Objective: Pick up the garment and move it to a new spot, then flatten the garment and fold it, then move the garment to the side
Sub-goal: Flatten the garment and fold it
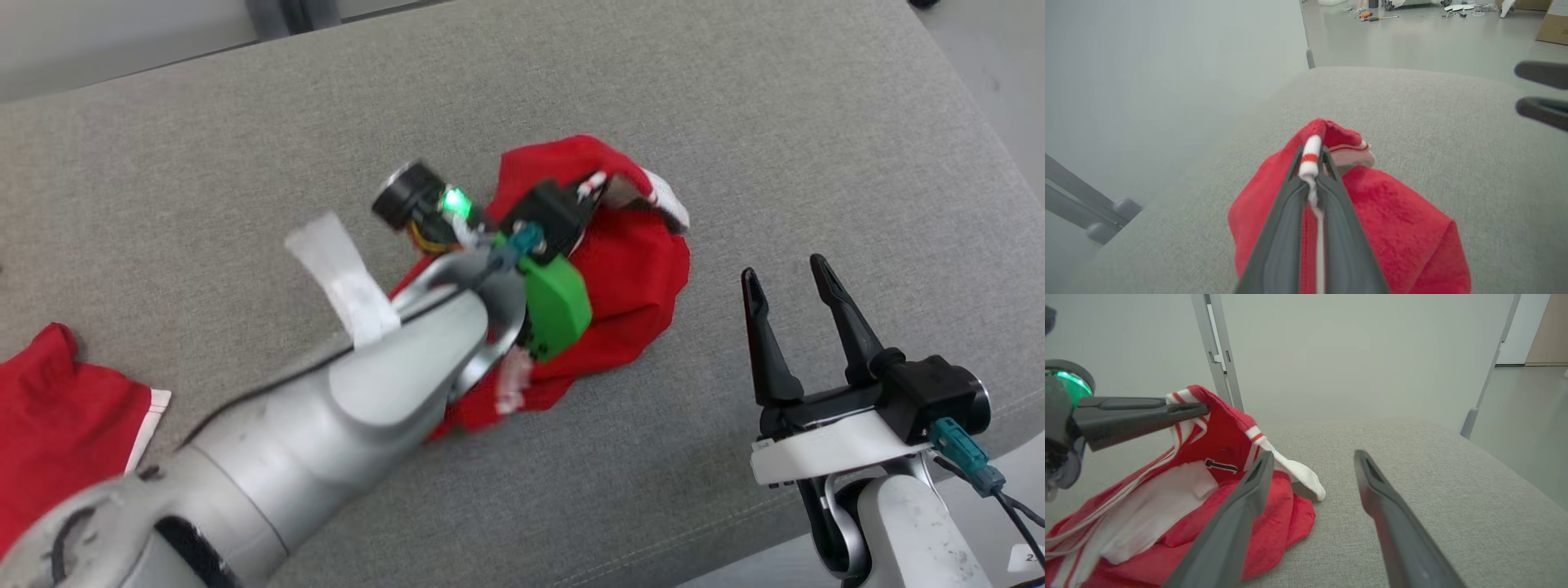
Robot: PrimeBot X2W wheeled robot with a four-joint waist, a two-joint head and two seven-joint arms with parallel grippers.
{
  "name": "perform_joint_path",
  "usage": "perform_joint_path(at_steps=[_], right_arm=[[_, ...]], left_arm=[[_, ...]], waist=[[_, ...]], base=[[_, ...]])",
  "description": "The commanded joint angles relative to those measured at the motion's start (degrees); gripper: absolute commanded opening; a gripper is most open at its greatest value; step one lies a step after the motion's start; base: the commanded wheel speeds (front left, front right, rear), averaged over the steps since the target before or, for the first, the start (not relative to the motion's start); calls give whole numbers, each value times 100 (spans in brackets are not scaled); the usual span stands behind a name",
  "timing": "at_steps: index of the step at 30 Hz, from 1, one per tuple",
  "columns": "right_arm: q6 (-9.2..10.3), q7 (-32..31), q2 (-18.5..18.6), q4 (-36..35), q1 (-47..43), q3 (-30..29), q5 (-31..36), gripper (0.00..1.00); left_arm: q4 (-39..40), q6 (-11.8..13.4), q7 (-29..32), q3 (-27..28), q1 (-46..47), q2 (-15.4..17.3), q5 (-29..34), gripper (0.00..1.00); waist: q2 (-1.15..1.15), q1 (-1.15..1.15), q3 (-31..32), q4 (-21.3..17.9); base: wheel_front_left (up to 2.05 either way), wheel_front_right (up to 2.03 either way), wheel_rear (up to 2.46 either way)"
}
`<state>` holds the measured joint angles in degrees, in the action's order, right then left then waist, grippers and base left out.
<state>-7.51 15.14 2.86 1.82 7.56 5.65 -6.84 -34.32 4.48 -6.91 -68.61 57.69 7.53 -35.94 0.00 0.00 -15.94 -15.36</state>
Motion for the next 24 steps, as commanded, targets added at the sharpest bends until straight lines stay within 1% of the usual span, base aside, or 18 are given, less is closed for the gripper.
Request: perform_joint_path(at_steps=[1,4,6,7,10,12,14,17,19,21,24], right_arm=[[4,0,4,6,12,18,-40,100],[4,0,6,43,8,132,-133,100],[4,0,7,68,12,202,-201,100],[4,0,5,77,2,232,-229,100],[4,0,6,112,-65,280,-329,100],[4,0,5,134,-116,286,-382,100],[4,0,4,143,-151,289,-408,100],[4,0,6,132,-198,211,-412,100],[4,0,1,127,-230,179,-394,100],[4,0,5,118,-238,130,-357,100],[4,0,6,105,-258,49,-277,100]], left_arm=[[121,-90,165,82,437,-50,-28,0],[311,-308,591,291,1268,-187,-159,0],[283,-370,685,434,1914,-255,-73,0],[241,-392,662,492,2181,-290,-27,0],[39,-351,456,774,2886,-404,-107,0],[-55,-316,243,981,3227,-438,-232,0],[-116,-282,68,1067,3447,-455,-262,0],[-228,-248,-99,1159,3297,-459,-442,0],[-286,-278,-88,1155,2908,-371,-600,0],[-237,-256,-138,1182,2400,-115,-760,0],[4,-152,-258,1191,1310,393,-1007,0]], waist=[[0,0,74,20],[0,0,125,-62],[0,0,163,-141],[0,0,178,-178],[0,0,229,-268],[0,0,279,-306],[0,0,310,-307],[0,0,342,-227],[0,0,337,-140],[0,0,319,-42],[0,0,289,117]], base=[[0,0,0],[0,0,0],[0,0,0],[0,0,0],[0,0,0],[0,0,0],[0,0,0],[0,0,0],[0,0,0],[0,0,0],[0,0,0]])
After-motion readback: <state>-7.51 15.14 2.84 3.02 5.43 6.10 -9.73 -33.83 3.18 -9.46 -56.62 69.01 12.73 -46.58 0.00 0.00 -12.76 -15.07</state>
